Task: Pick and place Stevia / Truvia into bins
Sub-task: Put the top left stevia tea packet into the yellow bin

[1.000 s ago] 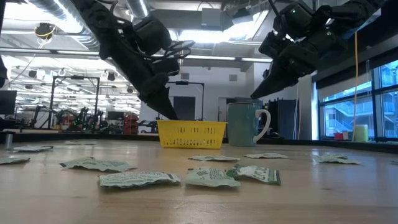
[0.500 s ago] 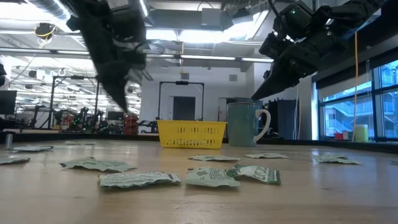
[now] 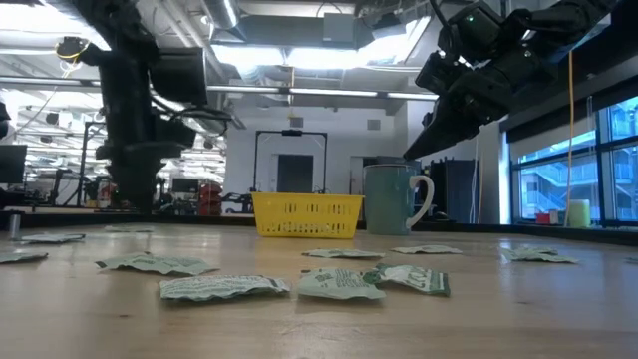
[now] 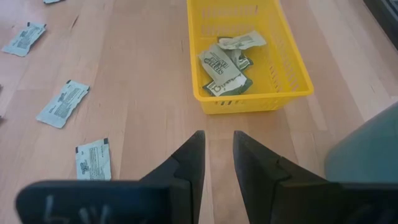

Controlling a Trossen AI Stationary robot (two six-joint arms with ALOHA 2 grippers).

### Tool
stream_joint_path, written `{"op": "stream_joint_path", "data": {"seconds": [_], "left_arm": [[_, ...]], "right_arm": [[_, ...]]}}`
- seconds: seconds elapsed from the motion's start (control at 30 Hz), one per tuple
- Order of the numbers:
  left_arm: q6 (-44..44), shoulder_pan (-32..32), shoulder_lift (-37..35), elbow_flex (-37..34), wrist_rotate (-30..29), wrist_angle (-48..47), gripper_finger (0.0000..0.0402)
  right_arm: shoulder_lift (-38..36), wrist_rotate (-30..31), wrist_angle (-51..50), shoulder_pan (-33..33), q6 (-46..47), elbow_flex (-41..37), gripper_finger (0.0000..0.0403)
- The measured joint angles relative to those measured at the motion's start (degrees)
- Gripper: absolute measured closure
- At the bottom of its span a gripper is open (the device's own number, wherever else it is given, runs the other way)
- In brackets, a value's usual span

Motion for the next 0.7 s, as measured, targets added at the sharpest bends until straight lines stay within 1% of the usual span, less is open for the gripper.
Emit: {"op": "stream_joint_path", "data": {"seconds": [0.17, 0.43, 0.7], "left_arm": [[-3.86, 1.73, 0.0, -1.6, -0.12, -0.4, 0.0368], [-4.08, 3.3, 0.23, -2.14, -0.18, -0.32, 0.0353], [-4.07, 4.41, 4.86, -2.01, -0.05, -0.19, 0.0341]], "right_arm": [[0.0, 0.0, 0.0, -0.01, 0.0, 0.0, 0.0315], [0.0, 0.0, 0.0, -0.01, 0.0, 0.0, 0.0315], [0.0, 0.0, 0.0, -0.01, 0.0, 0.0, 0.0315]]}}
